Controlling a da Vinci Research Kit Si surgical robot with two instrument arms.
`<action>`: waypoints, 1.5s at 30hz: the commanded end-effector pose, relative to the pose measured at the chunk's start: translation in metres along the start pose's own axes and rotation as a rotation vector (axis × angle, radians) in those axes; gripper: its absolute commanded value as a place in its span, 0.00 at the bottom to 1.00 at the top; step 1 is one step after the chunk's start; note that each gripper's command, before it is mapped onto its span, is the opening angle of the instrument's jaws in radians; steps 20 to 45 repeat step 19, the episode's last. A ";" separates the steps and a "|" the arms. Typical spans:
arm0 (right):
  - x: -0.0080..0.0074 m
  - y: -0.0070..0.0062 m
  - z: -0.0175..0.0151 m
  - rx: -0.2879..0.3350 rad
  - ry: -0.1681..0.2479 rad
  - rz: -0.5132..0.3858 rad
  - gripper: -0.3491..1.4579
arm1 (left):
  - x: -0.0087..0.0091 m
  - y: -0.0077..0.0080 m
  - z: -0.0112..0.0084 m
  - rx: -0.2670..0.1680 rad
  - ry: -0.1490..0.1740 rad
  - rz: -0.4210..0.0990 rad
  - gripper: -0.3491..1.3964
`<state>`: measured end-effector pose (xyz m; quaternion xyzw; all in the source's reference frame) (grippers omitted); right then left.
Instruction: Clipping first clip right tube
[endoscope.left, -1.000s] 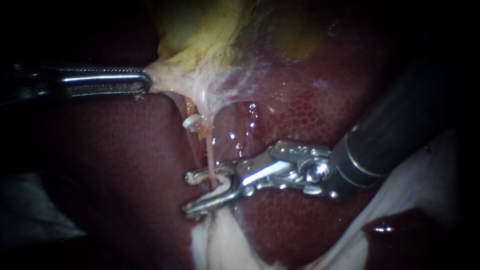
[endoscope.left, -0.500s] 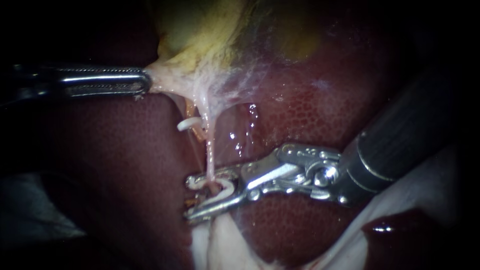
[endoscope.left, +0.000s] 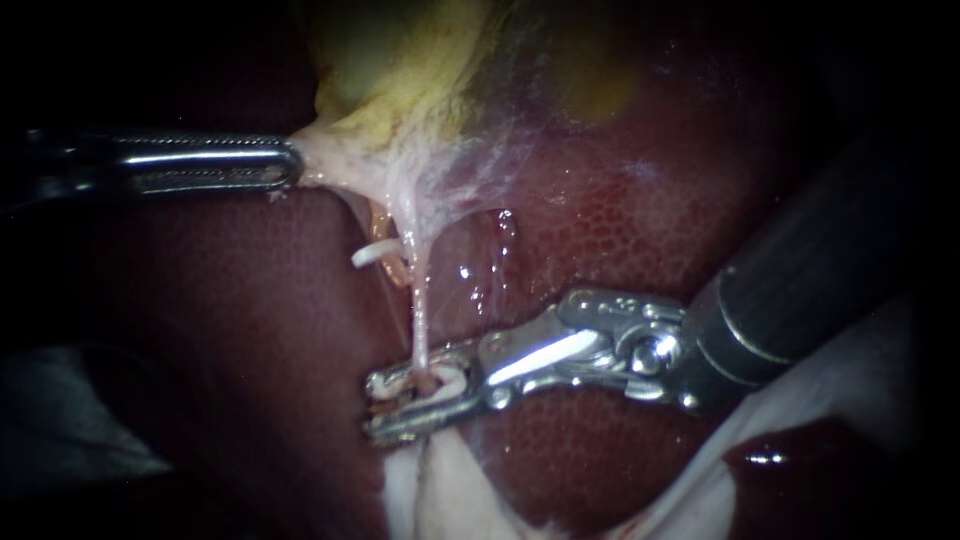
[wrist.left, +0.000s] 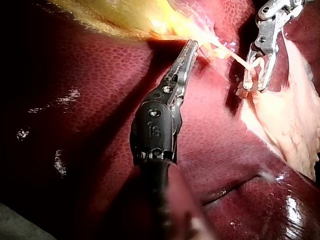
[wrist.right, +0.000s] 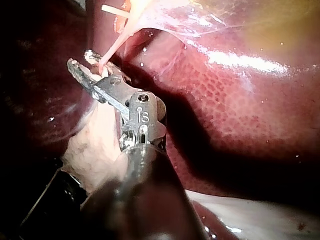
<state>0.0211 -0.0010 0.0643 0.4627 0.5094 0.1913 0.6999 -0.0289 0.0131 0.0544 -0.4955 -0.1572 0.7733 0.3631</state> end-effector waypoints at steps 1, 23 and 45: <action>0.0000 0.0000 -0.0001 0.000 0.000 -0.001 0.15 | 0.0000 0.0000 0.0000 0.000 0.000 0.000 0.00; -0.0003 0.0002 -0.0007 0.001 -0.001 0.016 0.00 | 0.0000 0.0000 0.0000 0.000 0.000 0.000 0.00; -0.0003 0.0002 -0.0007 0.001 -0.001 0.016 0.00 | 0.0000 0.0000 0.0000 0.000 0.000 0.000 0.00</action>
